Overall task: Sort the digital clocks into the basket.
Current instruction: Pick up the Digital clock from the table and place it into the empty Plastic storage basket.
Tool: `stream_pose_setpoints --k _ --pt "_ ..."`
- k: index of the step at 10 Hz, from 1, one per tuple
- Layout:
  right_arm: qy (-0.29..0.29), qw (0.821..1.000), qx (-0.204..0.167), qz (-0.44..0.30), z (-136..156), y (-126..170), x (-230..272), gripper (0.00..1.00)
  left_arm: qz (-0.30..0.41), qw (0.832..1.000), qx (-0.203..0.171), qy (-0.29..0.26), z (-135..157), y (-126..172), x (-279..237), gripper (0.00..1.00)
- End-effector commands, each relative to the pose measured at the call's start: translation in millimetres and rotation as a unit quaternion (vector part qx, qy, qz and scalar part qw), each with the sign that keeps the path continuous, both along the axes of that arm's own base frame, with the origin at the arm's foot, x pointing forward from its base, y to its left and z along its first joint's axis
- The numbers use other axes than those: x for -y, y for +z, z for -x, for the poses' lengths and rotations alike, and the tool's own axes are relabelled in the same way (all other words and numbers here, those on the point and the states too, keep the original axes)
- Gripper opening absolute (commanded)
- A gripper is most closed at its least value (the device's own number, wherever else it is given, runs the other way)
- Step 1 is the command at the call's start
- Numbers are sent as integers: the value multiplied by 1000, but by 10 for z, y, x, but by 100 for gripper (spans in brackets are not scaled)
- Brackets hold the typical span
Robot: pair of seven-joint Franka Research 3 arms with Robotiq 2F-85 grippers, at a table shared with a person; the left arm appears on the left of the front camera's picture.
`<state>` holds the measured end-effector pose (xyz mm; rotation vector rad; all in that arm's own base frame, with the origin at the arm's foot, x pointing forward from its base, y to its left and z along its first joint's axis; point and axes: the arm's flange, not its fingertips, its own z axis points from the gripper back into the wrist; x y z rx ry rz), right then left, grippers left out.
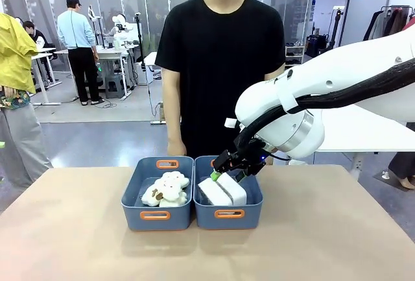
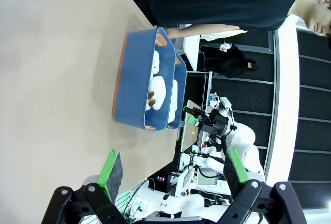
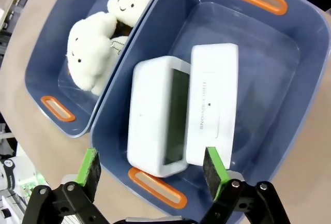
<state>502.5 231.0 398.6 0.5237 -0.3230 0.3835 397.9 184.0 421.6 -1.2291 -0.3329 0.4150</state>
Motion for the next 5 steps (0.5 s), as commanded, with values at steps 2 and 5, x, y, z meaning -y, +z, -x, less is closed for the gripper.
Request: stream_pose_setpoints --k 2,5 --pt "-25 1000 15 -10 148 141 239 100 0 1000 -8 -5 12 53 -10 100" --pt "-11 1000 7 -3 9 97 107 100 0 1000 -8 -5 12 53 -10 100"
